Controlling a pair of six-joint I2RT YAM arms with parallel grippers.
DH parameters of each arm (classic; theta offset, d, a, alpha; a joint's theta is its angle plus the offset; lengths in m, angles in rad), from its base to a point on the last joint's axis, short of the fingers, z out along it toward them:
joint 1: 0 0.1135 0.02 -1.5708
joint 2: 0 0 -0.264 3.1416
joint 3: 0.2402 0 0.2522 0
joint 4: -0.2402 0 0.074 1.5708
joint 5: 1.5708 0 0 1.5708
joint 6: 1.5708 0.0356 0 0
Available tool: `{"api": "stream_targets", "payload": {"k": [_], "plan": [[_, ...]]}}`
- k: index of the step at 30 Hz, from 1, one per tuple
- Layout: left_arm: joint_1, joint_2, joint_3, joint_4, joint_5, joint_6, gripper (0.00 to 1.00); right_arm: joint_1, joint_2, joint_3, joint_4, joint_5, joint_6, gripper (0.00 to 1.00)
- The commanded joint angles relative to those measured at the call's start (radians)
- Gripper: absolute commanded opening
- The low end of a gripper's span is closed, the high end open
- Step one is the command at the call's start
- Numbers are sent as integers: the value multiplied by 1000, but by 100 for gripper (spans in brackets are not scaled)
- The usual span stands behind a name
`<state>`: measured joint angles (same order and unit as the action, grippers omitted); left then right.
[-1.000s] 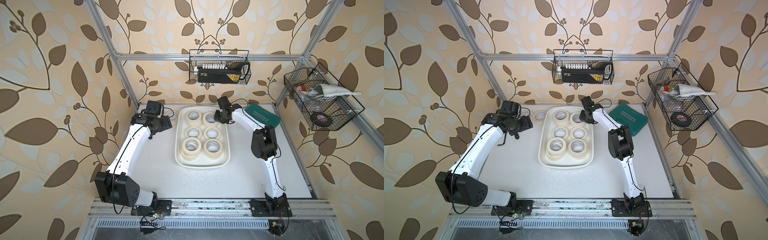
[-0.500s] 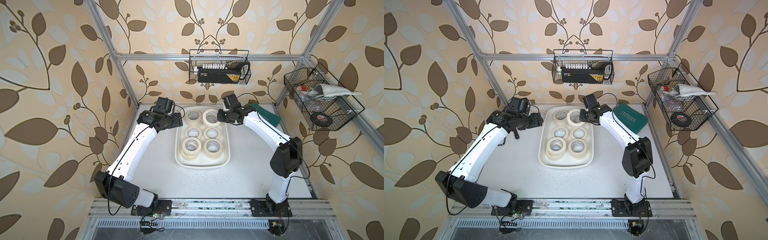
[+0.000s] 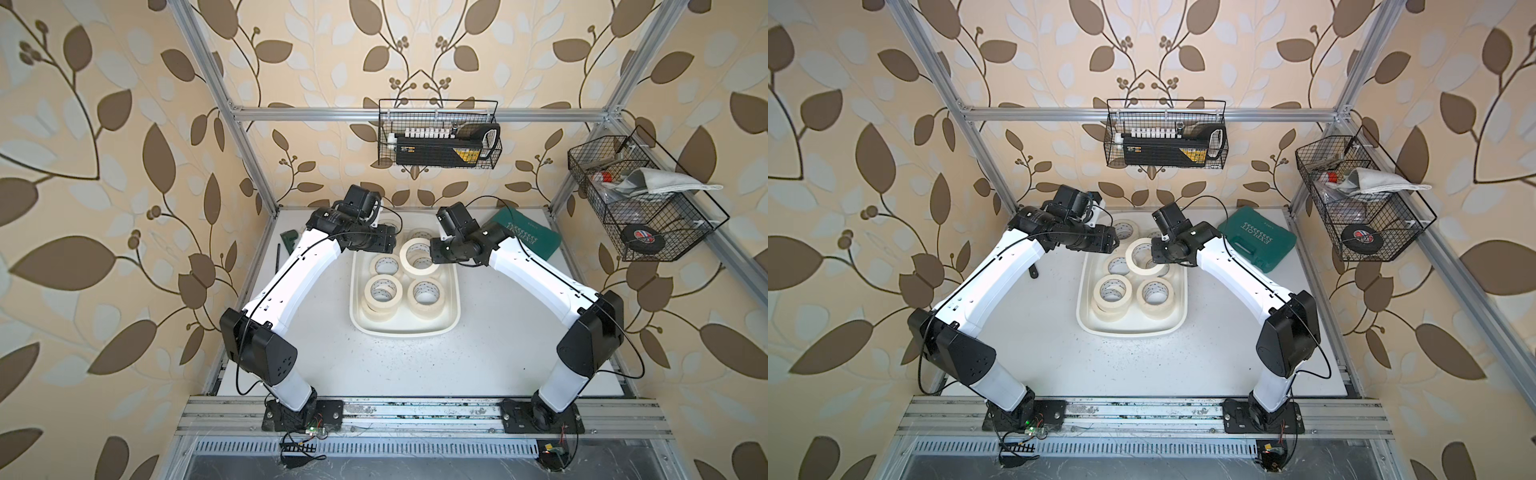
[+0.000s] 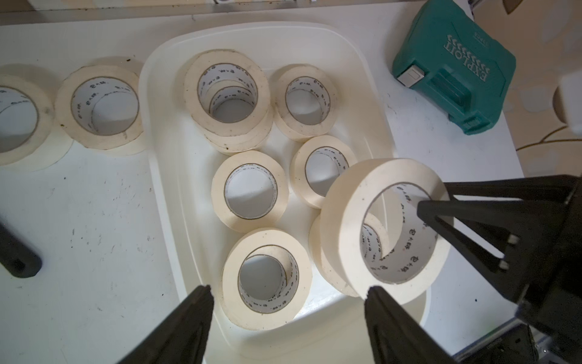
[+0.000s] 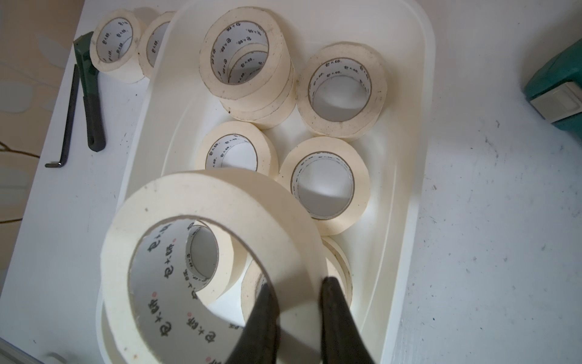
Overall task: Take out the art tape in the storage box
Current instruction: Place the art tape at the center of the board.
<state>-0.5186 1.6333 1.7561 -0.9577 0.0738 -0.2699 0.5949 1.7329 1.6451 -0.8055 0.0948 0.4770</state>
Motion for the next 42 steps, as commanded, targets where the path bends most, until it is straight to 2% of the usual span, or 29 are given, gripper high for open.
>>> {"api": "stream_targets", "payload": {"k": [1,10,16,23,26,29,34,39,42], "plan": [[-27,34,23,-1,35,54,80,16,-45,-23,5,17,2,0],[-99,157,66,-10,-16,64,77,35,-71,-61,5,3,20,0],[-124,164,31,49,-46,58,74,38,-91,-77,5,-1,25,0],[-150,191,37,53,-73,59,62,45,-109,-83,0,-3,26,0],[-158,205,57,32,-93,60,48,45,-116,-89,2,-1,27,2],[-161,205,64,30,-92,58,34,46,-122,-94,1,-1,29,9],[-161,179,45,53,-63,53,17,51,-150,-105,-1,8,33,38],[-160,162,48,47,-83,48,13,54,-220,-118,6,2,22,55],[-156,154,66,32,-135,41,11,55,-269,-120,3,6,10,59]]}}
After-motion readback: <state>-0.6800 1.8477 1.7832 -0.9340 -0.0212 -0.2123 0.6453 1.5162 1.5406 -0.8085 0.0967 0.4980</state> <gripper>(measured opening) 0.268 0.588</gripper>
